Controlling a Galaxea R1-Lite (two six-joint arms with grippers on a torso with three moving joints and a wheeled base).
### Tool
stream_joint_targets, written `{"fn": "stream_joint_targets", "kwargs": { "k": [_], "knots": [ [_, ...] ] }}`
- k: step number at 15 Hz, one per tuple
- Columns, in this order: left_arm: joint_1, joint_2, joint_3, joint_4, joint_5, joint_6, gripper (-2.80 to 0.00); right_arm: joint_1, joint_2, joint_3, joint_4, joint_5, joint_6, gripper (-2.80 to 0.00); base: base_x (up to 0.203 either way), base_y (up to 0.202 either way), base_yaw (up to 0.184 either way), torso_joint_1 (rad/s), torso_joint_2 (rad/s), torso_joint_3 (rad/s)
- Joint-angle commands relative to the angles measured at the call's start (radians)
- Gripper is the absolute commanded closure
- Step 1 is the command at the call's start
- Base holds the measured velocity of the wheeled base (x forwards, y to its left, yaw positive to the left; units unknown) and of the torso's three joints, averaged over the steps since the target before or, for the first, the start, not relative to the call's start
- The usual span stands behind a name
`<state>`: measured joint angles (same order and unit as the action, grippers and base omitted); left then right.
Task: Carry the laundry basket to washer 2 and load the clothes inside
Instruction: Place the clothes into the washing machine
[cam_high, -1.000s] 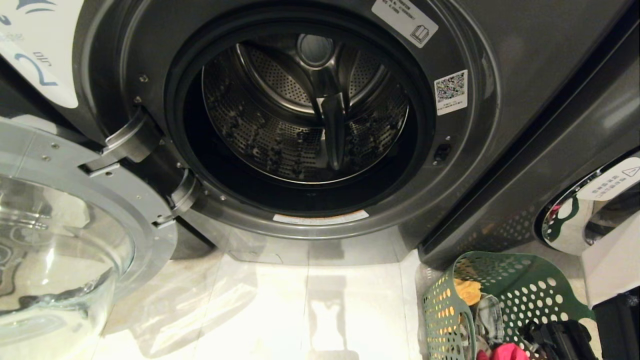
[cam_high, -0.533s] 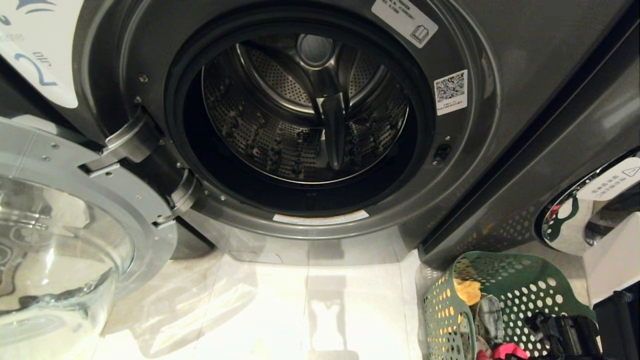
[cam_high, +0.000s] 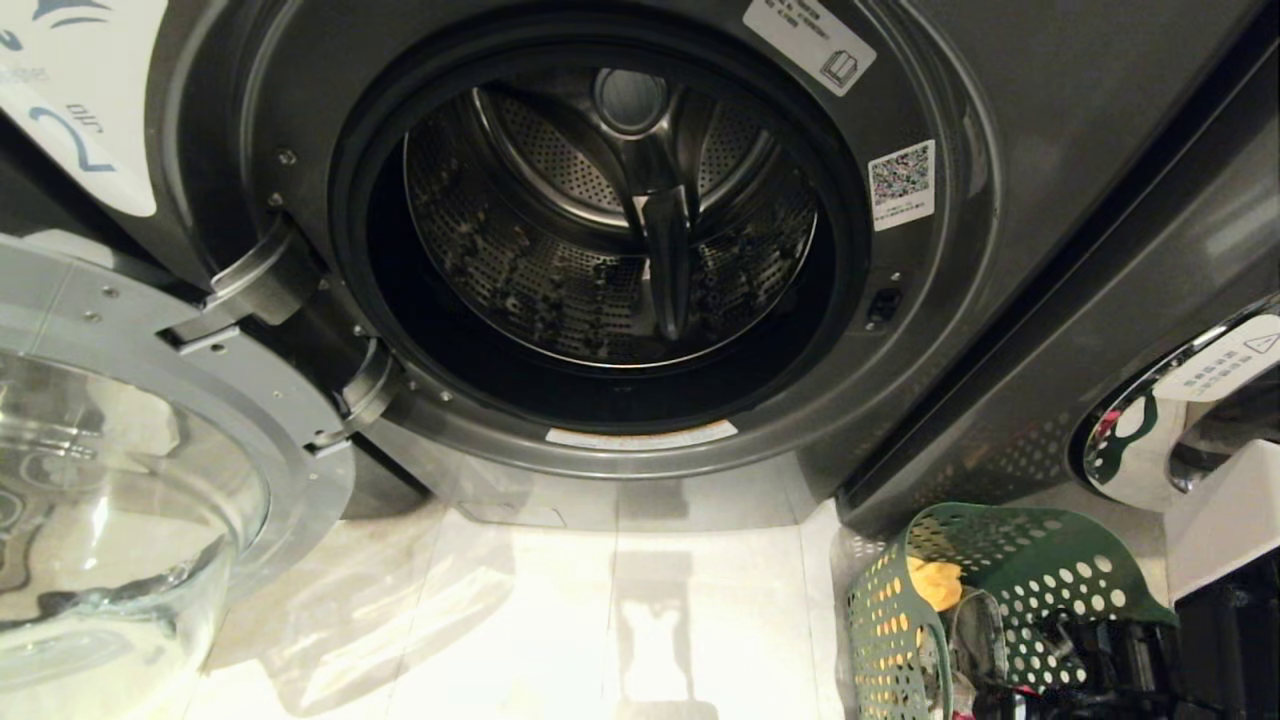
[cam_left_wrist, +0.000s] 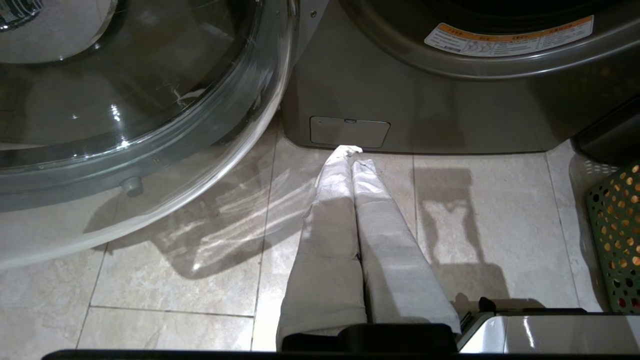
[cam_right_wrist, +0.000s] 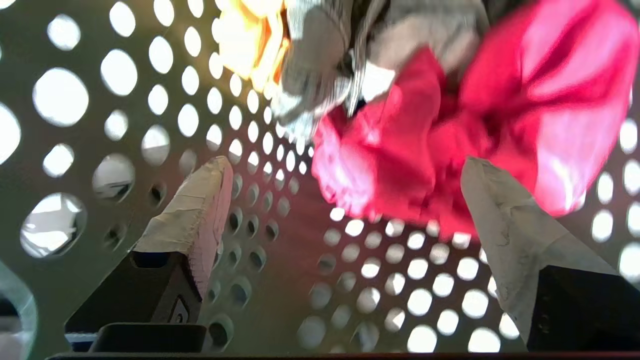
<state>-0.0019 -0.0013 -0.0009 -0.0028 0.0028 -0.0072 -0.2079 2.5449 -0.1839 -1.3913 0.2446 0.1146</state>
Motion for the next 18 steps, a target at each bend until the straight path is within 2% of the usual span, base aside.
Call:
{"fn": "stream_joint_targets", "kwargs": {
  "k": [1,6,10,15,18],
  "knots": [
    [0.000,0.000,0.000,0.000,0.000,0.000,0.00,-0.009,0.001,-0.060,0.033,0.010,-0.016,-2.80,0.000,0.000,0.000,0.000,0.00,0.000],
    [0.000,0.000,0.001,-0.001,0.000,-0.001,0.00,-0.094,-0.020,-0.267,0.300,0.041,-0.115,-2.80,0.000,0.000,0.000,0.000,0.00,0.000],
    [0.000,0.000,0.000,0.000,0.000,-0.001,0.00,-0.126,0.011,-0.436,0.463,0.079,-0.165,-2.80,0.000,0.000,0.000,0.000,0.00,0.000],
    [0.000,0.000,-0.001,0.000,0.000,0.000,0.00,-0.133,0.114,-0.581,0.495,0.145,-0.205,-2.80,0.000,0.000,0.000,0.000,0.00,0.000],
    [-0.001,0.000,0.000,0.000,0.000,0.000,0.00,-0.133,0.197,-0.636,0.494,0.152,-0.228,-2.80,0.000,0.000,0.000,0.000,0.00,0.000]
  ]
}}
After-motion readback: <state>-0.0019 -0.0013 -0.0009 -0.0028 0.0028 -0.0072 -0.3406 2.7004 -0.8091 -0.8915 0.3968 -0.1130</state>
